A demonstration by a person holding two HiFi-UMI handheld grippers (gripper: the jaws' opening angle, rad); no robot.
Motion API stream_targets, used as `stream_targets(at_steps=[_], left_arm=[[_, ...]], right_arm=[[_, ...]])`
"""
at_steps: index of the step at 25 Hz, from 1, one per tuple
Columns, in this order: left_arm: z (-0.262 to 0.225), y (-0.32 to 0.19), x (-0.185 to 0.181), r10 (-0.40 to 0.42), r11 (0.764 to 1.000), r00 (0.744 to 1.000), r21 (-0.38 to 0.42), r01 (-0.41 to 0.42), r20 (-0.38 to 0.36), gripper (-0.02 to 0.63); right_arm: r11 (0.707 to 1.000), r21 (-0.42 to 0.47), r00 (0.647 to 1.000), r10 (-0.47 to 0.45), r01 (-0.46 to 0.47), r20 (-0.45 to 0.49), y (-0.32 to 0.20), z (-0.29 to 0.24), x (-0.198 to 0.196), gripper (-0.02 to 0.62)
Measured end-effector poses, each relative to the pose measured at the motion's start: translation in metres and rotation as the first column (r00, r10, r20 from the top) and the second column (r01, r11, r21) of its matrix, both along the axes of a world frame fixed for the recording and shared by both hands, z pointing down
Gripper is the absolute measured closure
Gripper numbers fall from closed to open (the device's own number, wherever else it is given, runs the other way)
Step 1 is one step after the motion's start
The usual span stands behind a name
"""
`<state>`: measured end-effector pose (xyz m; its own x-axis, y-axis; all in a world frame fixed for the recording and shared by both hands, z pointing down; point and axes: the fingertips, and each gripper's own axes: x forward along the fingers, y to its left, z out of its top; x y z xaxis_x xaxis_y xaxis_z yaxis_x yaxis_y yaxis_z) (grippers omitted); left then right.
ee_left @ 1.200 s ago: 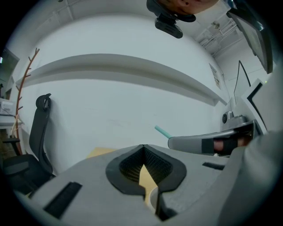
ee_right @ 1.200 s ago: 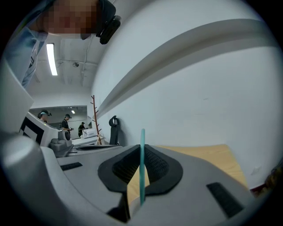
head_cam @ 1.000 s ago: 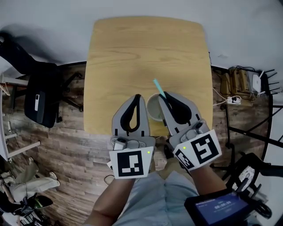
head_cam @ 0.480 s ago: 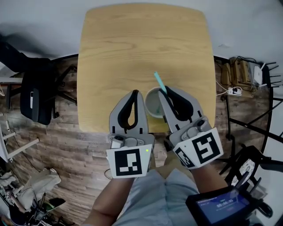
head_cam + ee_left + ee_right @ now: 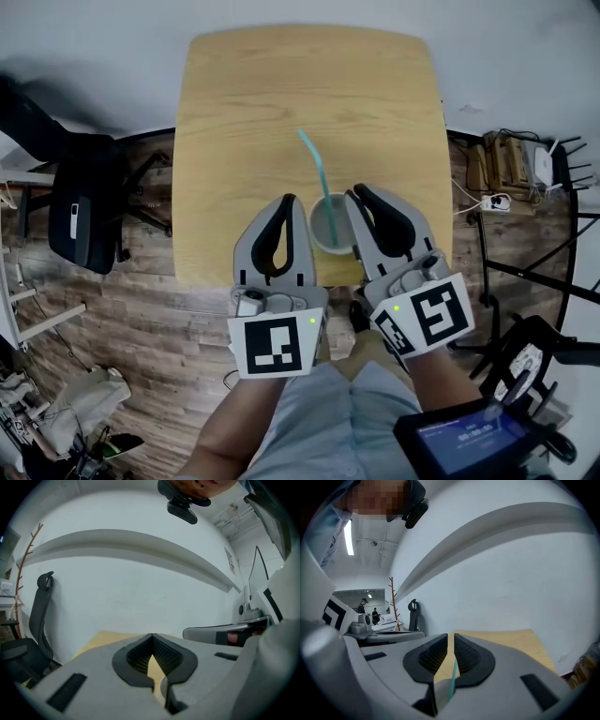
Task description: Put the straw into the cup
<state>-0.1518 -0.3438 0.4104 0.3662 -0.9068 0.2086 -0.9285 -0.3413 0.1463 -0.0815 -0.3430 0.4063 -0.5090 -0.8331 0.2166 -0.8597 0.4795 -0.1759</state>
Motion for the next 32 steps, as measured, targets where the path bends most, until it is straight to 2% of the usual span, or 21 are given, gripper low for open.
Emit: stream_targets(at_steps=[8, 12, 16, 24, 32], left_arm=[[-0.075, 0.012, 0.019, 0.009, 0.991, 1.000, 0.131, -0.010, 0.003, 0.607], [-0.111, 0.028, 0.034, 0.013, 0.981, 1.000, 0.193, -0.017, 0.020, 0.607], [-0.140, 0.043, 0.050, -0.002, 0.967, 0.999, 0.255, -0.007, 0.034, 0.607], [-0.187, 0.070, 0.071, -0.041, 0.933, 0.998, 0.359, 0.021, 0.047, 0.607], [-0.212, 0.087, 0.071, -0.086, 0.904, 0.994, 0.425, 0.047, 0.073, 0.607]], right_arm=[[0.991, 0.137, 0.999, -0.013, 0.008, 0.041, 0.011, -0.076, 0.007, 0.577], [0.974, 0.225, 0.997, -0.024, 0.009, 0.067, 0.022, -0.119, 0.016, 0.594], [0.955, 0.295, 0.998, -0.041, 0.024, 0.052, 0.038, -0.149, 0.027, 0.595], [0.917, 0.396, 0.998, -0.062, 0.045, 0.031, 0.065, -0.196, 0.053, 0.597], [0.894, 0.445, 0.997, -0.071, 0.055, 0.020, 0.083, -0.214, 0.065, 0.597]])
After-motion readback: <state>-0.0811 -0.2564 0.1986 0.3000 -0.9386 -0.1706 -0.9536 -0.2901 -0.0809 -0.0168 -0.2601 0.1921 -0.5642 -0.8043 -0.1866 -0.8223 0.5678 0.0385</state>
